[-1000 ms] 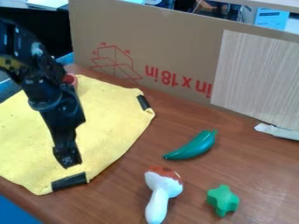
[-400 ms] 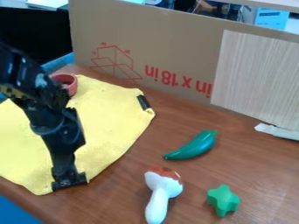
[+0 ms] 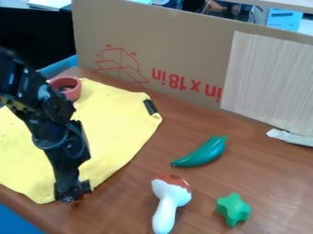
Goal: Fold the cloth from bottom right to the top left
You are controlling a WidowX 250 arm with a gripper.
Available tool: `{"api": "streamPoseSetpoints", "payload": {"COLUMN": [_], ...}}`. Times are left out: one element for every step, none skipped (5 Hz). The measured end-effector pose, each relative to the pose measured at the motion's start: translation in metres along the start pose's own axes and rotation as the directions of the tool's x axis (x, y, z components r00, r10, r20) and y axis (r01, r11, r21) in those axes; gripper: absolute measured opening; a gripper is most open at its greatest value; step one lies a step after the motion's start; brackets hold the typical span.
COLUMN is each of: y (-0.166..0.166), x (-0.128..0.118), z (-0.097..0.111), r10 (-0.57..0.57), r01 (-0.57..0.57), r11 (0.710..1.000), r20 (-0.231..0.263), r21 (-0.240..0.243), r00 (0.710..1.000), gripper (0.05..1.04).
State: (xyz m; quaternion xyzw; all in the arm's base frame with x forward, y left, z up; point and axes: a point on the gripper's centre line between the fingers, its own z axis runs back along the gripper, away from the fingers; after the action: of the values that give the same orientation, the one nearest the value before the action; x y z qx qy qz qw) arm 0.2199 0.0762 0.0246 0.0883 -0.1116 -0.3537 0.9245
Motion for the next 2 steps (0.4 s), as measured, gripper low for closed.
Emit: {"api": "streamPoseSetpoints", "payload": {"y": [0.0030, 0.0022], "x": [0.0001, -0.0011], "z": [-0.0003, -0.0079], "r10": [0.002, -0.004], "r01": [-0.002, 0.004], "r11": [1.000, 1.000], "r20": [-0.001, -0.016], "r21": [0.020, 0.027], "r00": [1.000, 1.000], "gripper": [1.001, 0.980]}}
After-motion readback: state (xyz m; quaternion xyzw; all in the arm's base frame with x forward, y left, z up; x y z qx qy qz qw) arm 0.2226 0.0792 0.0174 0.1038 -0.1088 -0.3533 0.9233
